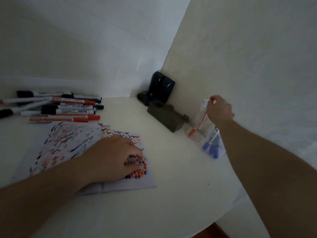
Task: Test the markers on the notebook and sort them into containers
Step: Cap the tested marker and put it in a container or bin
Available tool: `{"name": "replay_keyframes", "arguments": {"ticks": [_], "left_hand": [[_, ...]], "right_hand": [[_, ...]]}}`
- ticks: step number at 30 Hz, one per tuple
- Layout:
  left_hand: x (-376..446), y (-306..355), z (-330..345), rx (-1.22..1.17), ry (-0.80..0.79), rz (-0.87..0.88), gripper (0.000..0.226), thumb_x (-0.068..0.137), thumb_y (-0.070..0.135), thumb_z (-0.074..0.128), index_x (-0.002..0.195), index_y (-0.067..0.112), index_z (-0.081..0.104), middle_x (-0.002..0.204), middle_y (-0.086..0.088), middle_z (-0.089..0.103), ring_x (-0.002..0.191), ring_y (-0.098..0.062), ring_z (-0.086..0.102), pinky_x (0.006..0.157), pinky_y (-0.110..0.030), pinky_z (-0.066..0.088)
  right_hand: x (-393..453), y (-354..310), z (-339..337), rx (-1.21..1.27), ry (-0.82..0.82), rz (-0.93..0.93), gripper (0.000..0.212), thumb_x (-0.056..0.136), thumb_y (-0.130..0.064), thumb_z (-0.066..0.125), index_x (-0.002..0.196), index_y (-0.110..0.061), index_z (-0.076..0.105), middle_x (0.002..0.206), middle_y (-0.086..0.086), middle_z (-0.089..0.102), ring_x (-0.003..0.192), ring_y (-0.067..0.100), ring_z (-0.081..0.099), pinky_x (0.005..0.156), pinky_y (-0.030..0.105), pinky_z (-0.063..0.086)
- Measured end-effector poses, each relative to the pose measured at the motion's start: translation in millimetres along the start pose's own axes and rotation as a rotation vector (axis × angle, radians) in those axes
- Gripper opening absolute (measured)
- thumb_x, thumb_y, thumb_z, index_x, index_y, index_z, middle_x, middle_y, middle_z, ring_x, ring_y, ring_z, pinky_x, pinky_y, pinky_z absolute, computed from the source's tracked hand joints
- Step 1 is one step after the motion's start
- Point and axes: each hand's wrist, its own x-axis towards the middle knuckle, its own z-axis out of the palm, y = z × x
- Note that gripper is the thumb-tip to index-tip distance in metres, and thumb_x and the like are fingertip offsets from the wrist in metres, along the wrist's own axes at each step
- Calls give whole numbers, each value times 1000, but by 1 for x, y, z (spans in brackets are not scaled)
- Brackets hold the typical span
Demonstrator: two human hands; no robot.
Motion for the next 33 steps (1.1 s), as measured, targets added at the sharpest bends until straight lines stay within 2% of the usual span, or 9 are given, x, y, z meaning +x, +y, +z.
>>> {"name": "replay_keyframes", "arguments": {"ticks": [6,8,11,14,17,19,23,27,33], "left_hand": [[-2,2,-4,-26,3,-8,41,93,72,45,127,53,59,126,26,55,113,-1,48,101,-30,43],[-3,0,-9,-82,5,-31,37,94,66,52,126,50,62,124,24,57,114,-1,49,103,-29,42],[-2,-15,-27,-188,70,-137,27,94,54,60,119,47,67,115,20,60,106,-1,55,98,-30,47],[-4,-50,-45,-163,202,-309,18,93,43,65,109,42,72,98,17,63,92,-6,62,85,-28,52],[-15,-87,-57,8,284,-467,24,91,35,64,112,37,73,106,8,69,102,-16,65,89,-32,54],[-24,-105,-63,133,334,-554,27,87,33,63,111,35,74,112,4,72,104,-19,66,91,-37,56],[-29,-116,-69,272,287,-646,21,89,43,64,106,35,75,110,3,72,104,-22,64,89,-40,55],[-22,-111,-66,349,185,-696,28,91,56,65,108,36,73,112,2,66,110,-25,59,94,-44,48],[-16,-101,-61,421,105,-766,26,97,49,60,113,29,61,123,-1,60,122,-29,48,101,-51,37]], "right_hand": [[-3,-8,-4,-31,-40,33,35,93,-29,47,115,-24,72,118,10,69,110,35,58,94,45,42],[-15,-24,-9,-58,66,-94,34,92,-24,52,121,-29,70,124,5,66,119,34,53,97,48,43],[-57,-65,0,156,170,-455,29,88,-17,58,112,-27,71,110,1,65,106,29,57,93,42,47],[-129,-117,19,389,-201,-724,24,91,-16,68,109,-30,73,94,-5,67,81,14,60,79,26,45],[-192,-151,28,401,-638,-745,24,93,-40,69,115,-45,64,84,-12,65,70,5,58,67,25,45],[-212,-160,37,335,-784,-732,32,93,-55,62,125,-51,57,85,-13,63,73,3,59,65,24,44],[-229,-159,63,357,-764,-744,37,95,-62,55,130,-50,54,84,-16,60,77,1,57,68,26,44],[-229,-149,70,480,-725,-752,26,95,-55,59,120,-48,61,77,-20,58,71,-2,56,66,22,42],[-227,-147,61,488,-772,-814,30,97,-50,59,127,-48,60,77,-25,50,74,-12,52,61,15,33]]}}
